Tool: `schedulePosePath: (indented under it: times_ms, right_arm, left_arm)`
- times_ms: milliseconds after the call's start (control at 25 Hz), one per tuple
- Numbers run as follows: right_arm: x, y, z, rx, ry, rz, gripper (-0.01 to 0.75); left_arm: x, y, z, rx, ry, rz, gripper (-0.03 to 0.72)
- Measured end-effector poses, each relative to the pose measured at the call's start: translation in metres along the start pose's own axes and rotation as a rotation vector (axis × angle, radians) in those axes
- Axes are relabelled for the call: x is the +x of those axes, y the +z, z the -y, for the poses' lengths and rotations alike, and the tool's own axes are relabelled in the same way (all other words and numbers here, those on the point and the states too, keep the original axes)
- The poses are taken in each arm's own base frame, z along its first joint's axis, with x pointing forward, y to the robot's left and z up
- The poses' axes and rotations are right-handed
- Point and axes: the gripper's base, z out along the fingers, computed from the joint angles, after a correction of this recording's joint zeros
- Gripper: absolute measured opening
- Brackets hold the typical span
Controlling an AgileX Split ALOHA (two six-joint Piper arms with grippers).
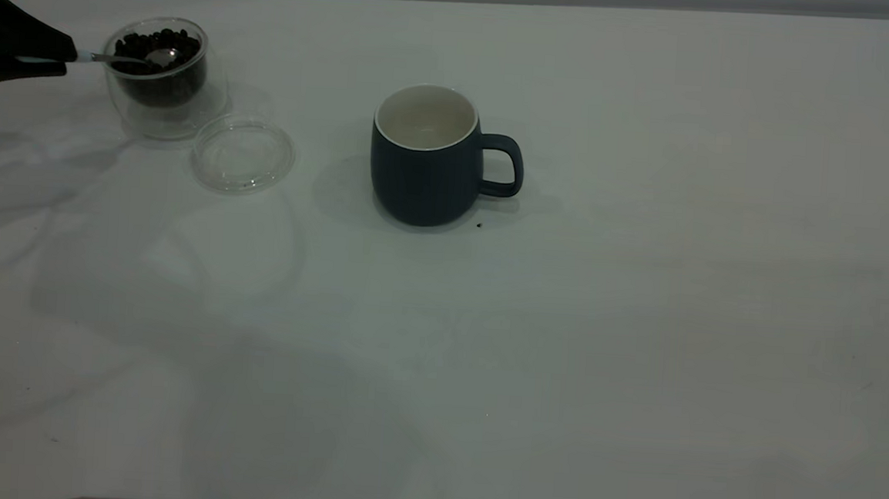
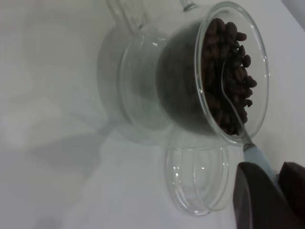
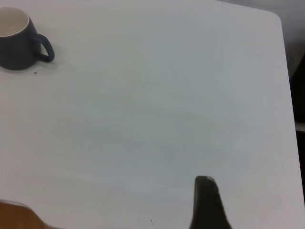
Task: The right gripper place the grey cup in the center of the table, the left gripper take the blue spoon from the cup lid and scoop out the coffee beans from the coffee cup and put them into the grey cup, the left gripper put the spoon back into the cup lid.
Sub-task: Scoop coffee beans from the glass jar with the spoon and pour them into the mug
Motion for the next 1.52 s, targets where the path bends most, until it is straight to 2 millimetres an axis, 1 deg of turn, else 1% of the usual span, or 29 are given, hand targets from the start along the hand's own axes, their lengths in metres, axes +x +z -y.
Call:
schedulePosePath:
  times_ms: [520, 1040, 1520]
  right_arm:
    - [0.0000, 0.0000, 0.0000, 0.000, -0.001, 0.000, 0.458]
    - [0.0000, 0.0000, 0.0000, 0.000, -0.001, 0.000, 0.458]
    - [0.0000, 0.0000, 0.0000, 0.000, -0.001, 0.000, 0.458]
  left_arm:
    - [0.0007, -0.0001, 0.0033, 0.035, -0.219, -0.012, 0.122]
    - [-0.0016, -0.0048, -0.0005, 0.045, -0.327, -0.004, 0.122]
    - [-0.0010, -0.0061, 0.0039, 0.101, -0.336, -0.023, 0.122]
